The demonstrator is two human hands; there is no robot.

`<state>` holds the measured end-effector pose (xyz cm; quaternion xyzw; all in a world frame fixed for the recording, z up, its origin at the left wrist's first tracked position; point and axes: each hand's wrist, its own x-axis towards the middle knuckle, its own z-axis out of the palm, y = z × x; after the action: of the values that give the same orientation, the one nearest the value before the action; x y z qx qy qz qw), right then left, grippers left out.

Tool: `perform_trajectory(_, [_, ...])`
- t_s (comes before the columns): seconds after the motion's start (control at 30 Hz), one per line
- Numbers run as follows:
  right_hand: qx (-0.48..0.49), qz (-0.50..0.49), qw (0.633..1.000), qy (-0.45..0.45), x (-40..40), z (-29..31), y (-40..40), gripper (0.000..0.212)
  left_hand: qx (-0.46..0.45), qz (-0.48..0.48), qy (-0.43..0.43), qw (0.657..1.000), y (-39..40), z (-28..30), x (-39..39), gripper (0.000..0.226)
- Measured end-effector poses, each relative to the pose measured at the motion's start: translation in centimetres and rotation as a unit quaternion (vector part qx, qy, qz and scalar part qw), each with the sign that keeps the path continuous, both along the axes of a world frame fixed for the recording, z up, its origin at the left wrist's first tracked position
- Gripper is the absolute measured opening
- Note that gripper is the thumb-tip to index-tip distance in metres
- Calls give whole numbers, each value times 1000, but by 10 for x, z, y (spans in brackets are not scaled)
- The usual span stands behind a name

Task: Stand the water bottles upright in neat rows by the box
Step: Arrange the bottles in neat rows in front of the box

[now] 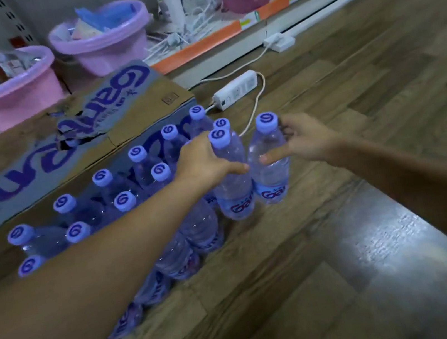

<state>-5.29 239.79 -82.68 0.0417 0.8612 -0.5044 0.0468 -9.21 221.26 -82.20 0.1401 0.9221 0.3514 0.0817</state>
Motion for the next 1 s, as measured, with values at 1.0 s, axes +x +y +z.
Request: perform_trajectory(1.0, [-13, 40, 997, -67, -34, -67, -13, 66, -209, -92, -2, 974, -6, -28, -1, 49])
